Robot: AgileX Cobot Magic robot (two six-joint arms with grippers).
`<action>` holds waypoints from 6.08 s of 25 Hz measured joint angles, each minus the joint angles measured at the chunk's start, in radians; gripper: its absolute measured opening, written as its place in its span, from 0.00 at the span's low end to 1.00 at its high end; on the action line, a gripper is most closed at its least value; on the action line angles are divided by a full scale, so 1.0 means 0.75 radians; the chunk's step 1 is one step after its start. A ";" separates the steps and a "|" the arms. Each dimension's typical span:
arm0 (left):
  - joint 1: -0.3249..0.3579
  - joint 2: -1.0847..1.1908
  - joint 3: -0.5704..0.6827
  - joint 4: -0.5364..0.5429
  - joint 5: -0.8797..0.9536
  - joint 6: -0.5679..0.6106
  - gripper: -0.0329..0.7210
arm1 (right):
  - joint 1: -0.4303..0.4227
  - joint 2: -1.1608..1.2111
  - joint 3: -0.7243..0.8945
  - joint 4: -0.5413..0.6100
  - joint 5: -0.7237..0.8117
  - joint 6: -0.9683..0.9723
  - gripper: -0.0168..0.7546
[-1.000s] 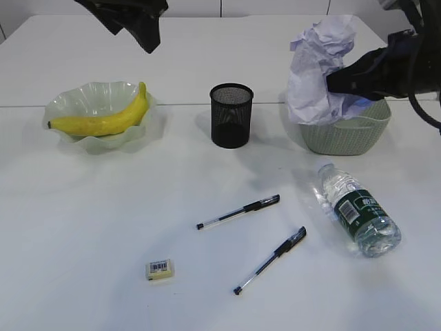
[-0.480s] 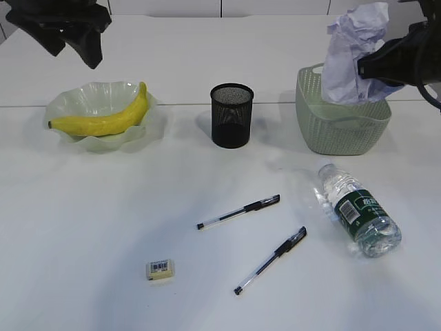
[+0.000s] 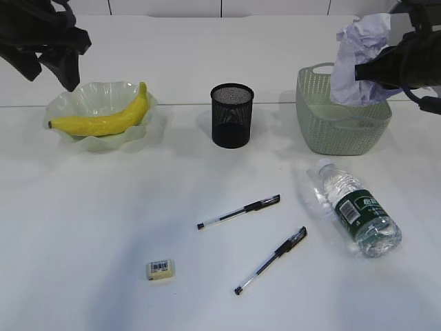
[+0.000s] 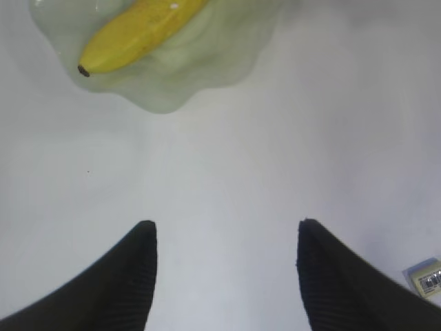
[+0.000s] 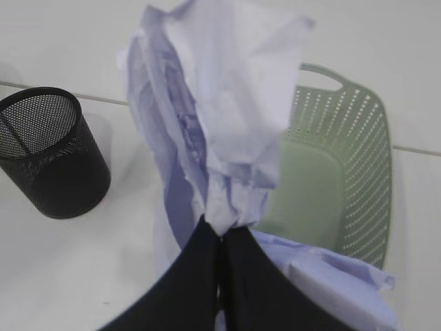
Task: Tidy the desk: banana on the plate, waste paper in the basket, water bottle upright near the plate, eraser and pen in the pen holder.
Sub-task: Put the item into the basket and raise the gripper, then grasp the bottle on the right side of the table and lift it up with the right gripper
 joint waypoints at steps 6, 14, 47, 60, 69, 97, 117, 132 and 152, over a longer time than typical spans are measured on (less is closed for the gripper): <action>0.016 -0.054 0.104 0.029 -0.005 -0.029 0.65 | 0.000 0.116 -0.123 0.006 -0.080 -0.007 0.00; 0.019 -0.190 0.305 0.067 -0.008 -0.103 0.65 | 0.000 0.246 -0.250 0.008 -0.103 -0.017 0.00; 0.021 -0.659 0.771 0.139 -0.145 -0.179 0.65 | 0.000 0.337 -0.341 0.077 -0.140 -0.025 0.53; 0.021 -0.701 0.863 0.134 -0.157 -0.179 0.65 | 0.000 0.137 -0.280 -0.277 0.234 0.321 0.54; 0.021 -0.704 0.871 0.129 -0.206 -0.179 0.65 | 0.000 0.106 -0.277 -1.050 0.542 1.059 0.54; 0.021 -0.704 0.878 0.109 -0.222 -0.171 0.65 | 0.234 0.214 -0.277 -1.901 0.739 1.727 0.53; 0.021 -0.704 0.931 0.103 -0.224 -0.171 0.65 | 0.234 0.423 -0.376 -1.799 0.628 1.686 0.54; 0.021 -0.705 0.931 0.095 -0.217 -0.171 0.65 | 0.234 0.569 -0.400 -1.796 0.590 1.683 0.66; 0.021 -0.705 0.931 0.095 -0.209 -0.171 0.65 | 0.234 0.572 -0.451 -1.796 0.628 1.701 0.60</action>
